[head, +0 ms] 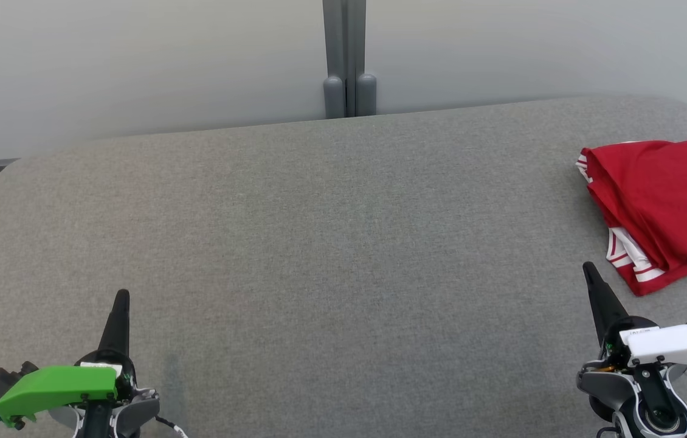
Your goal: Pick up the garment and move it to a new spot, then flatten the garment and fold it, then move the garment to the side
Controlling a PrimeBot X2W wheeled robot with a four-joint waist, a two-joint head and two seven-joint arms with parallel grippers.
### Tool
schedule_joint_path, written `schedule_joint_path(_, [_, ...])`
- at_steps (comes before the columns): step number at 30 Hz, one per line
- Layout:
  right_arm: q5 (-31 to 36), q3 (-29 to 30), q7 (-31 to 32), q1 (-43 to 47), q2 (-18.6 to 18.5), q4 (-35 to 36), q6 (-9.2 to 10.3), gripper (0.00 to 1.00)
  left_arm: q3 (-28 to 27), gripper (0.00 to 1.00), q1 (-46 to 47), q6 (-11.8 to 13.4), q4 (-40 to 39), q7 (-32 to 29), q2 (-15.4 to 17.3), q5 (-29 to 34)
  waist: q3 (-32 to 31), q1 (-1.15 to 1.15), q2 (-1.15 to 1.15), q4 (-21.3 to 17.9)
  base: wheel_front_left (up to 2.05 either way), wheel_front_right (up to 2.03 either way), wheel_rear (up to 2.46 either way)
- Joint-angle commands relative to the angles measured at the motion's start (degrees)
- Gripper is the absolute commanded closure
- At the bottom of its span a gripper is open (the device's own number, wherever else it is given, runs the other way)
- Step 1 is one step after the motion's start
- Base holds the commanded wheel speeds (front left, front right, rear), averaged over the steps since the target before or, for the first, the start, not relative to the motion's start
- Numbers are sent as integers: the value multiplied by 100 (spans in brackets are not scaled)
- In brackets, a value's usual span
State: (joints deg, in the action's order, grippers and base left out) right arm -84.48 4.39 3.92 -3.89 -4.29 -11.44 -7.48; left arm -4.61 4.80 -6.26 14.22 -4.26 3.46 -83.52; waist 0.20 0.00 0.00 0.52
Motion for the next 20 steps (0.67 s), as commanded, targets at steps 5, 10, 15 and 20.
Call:
schedule_joint_path(5, [-292, 26, 57, -133, 6, -75, -3, 100, -76, 100, 141, -68, -30, -80, -9, -285, -1, 0, 0, -12, 0, 0, 0])
schedule_joint_path(10, [-492, 38, 78, -165, 13, -133, -2, 100, -122, 100, 150, -90, -29, -129, -26, -480, -1, 0, 0, -23, 0, 0, 0])
schedule_joint_path(15, [-684, 49, 110, -212, 21, -196, -2, 100, -167, 100, 173, -112, -27, -174, -41, -661, -1, 0, 0, -35, 0, 0, 0])
schedule_joint_path(20, [-866, 60, 137, -245, 28, -251, -2, 100, -203, 100, 180, -141, -24, -229, -58, -842, -2, 0, 0, -46, 0, 0, 0])
